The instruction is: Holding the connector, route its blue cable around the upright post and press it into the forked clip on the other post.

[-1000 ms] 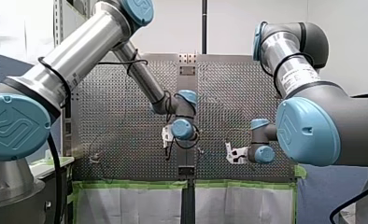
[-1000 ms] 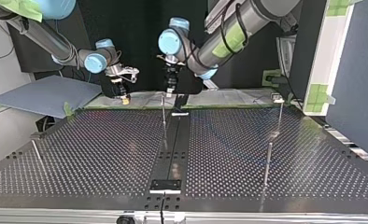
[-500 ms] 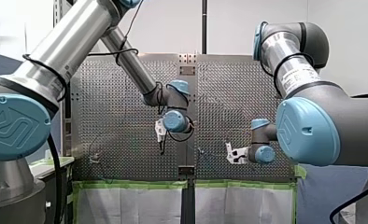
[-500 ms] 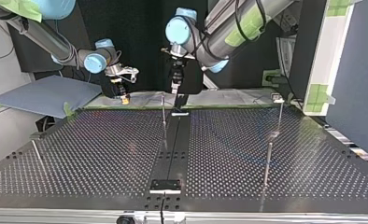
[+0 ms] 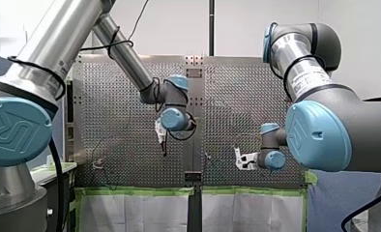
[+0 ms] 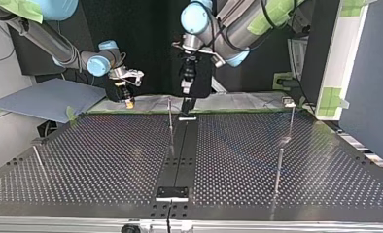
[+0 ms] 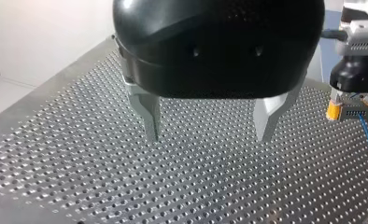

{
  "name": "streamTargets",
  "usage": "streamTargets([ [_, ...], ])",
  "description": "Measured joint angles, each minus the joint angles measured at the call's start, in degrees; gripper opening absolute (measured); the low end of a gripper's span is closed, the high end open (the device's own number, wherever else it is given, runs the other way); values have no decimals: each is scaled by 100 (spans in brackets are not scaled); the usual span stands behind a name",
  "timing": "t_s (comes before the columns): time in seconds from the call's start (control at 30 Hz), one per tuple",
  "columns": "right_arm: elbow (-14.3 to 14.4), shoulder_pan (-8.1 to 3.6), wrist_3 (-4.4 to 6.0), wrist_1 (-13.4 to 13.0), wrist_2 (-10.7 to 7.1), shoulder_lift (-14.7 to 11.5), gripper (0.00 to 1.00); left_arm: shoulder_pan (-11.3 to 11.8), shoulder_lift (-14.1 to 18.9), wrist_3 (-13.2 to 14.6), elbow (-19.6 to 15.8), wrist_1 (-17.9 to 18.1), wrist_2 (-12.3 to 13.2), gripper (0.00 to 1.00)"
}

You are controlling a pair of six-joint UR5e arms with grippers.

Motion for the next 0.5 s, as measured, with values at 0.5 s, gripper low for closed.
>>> streamTargets([
  [0.5, 0, -12, -2, 53, 10, -1, 0, 36, 813, -101, -815, 395, 84, 100],
])
